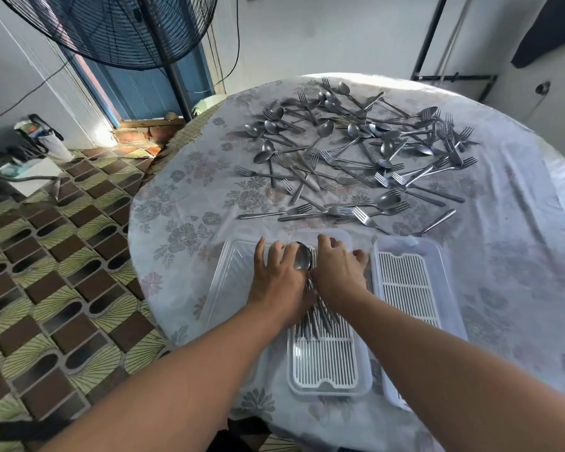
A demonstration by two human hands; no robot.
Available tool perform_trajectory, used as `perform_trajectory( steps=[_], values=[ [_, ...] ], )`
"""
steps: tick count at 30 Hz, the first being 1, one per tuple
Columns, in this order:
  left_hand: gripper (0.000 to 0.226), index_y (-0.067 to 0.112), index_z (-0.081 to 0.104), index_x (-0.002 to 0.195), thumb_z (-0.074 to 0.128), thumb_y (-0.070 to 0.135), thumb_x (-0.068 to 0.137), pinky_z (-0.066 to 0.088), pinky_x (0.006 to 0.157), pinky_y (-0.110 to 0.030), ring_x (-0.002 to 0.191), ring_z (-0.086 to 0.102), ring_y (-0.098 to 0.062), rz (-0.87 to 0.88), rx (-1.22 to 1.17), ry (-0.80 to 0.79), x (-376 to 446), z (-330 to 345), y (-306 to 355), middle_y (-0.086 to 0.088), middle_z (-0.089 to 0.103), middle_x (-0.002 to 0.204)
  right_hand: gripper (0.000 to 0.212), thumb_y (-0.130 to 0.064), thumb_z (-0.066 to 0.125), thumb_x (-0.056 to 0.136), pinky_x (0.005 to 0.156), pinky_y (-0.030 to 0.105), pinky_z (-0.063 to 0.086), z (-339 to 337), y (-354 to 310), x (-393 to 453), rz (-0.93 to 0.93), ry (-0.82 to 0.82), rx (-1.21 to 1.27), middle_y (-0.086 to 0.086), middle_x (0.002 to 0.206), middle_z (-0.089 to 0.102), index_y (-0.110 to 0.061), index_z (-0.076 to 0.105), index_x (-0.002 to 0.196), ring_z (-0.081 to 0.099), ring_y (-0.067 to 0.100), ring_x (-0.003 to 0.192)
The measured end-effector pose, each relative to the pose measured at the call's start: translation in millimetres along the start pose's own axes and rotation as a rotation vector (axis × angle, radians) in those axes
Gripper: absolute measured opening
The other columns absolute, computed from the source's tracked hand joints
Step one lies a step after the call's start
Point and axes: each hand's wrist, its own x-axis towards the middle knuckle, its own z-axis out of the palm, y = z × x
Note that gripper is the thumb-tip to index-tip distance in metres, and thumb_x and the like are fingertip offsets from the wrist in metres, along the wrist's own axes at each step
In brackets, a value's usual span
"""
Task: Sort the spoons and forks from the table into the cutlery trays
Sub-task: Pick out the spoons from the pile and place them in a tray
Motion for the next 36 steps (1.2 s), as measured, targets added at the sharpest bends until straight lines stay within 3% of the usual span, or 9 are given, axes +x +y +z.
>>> perform_trajectory(
  steps=[3,7,12,16,20,24,27,32,36],
  values=[
    [0.047,0.020,0.065,0.126,0.051,0.051,0.094,-0.011,0.119,-0.054,0.138,0.024,-0.036,-0.024,0.003,0.056,-1,-5,-2,-0.013,0.035,0.152,0.044,-0.018,0.055,0.092,0.113,0.053,0.022,-1,0,-5,-0.002,0.004,-0.190,0.011,0.127,0.056,-0.013,0.046,0.136,0.061,0.029,0.116],
    [0.036,0.025,0.066,0.124,0.056,0.043,0.095,-0.020,0.115,-0.057,0.142,0.007,-0.040,-0.080,0.038,-0.013,0,-3,-4,-0.014,0.013,0.161,0.032,-0.018,0.054,0.092,0.113,0.055,0.017,-2,-1,-11,-0.079,-0.075,-0.311,0.004,0.125,0.058,-0.023,0.069,0.120,0.062,0.026,0.114],
    [0.039,0.036,0.061,0.135,0.051,0.043,0.099,-0.032,0.105,-0.057,0.145,-0.003,-0.041,-0.107,0.030,-0.175,3,6,0,-0.011,0.000,0.165,0.028,-0.027,0.047,0.101,0.118,0.062,0.008,2,-5,-17,0.007,-0.096,-0.135,0.006,0.125,0.060,-0.027,0.069,0.118,0.067,0.027,0.107],
    [0.052,0.036,0.050,0.146,0.053,0.051,0.097,-0.034,0.102,-0.060,0.146,-0.008,-0.045,-0.147,0.025,-0.235,9,9,1,-0.014,-0.007,0.165,0.030,-0.019,0.050,0.096,0.121,0.066,-0.002,-5,1,-15,0.014,-0.072,-0.068,0.007,0.129,0.058,-0.030,0.067,0.118,0.069,0.028,0.106],
    [0.064,0.031,0.034,0.156,0.051,0.052,0.097,-0.022,0.114,-0.062,0.149,-0.007,-0.047,-0.183,-0.009,-0.255,9,4,6,-0.018,-0.008,0.166,0.034,-0.010,0.052,0.090,0.121,0.067,-0.003,-9,7,-4,-0.044,0.013,-0.107,0.002,0.113,0.063,-0.027,0.054,0.120,0.072,0.027,0.092],
    [0.072,0.031,0.025,0.157,0.051,0.056,0.095,-0.016,0.119,-0.059,0.148,0.005,-0.043,-0.114,-0.075,-0.098,0,6,10,-0.018,0.009,0.162,0.033,-0.021,0.053,0.098,0.119,0.068,-0.006,-8,7,6,-0.116,-0.023,-0.259,0.003,0.117,0.063,-0.024,0.047,0.130,0.072,0.029,0.097],
    [0.058,0.030,0.043,0.149,0.051,0.052,0.096,-0.014,0.120,-0.055,0.143,0.014,-0.038,0.032,-0.070,0.008,-6,3,15,-0.012,0.022,0.154,0.033,-0.025,0.049,0.101,0.121,0.068,-0.002,-9,6,13,-0.145,-0.051,-0.325,0.006,0.129,0.057,-0.025,0.046,0.134,0.071,0.029,0.103],
    [0.045,0.024,0.069,0.129,0.048,0.052,0.100,-0.001,0.122,-0.060,0.145,0.026,-0.039,0.274,-0.068,-0.059,-9,2,25,-0.011,0.047,0.147,0.031,-0.018,0.055,0.099,0.121,0.061,0.016,-22,9,17,-0.181,-0.005,-0.396,0.012,0.141,0.044,-0.025,0.053,0.130,0.067,0.029,0.107],
    [0.038,0.020,0.078,0.101,0.051,0.047,0.098,0.017,0.120,-0.061,0.125,0.051,-0.037,0.410,-0.001,-0.025,-11,5,22,-0.010,0.067,0.118,0.026,-0.019,0.047,0.103,0.122,0.065,0.003,-31,11,17,-0.222,-0.016,-0.419,0.004,0.122,0.063,-0.023,0.055,0.128,0.067,0.027,0.109]
  ],
)
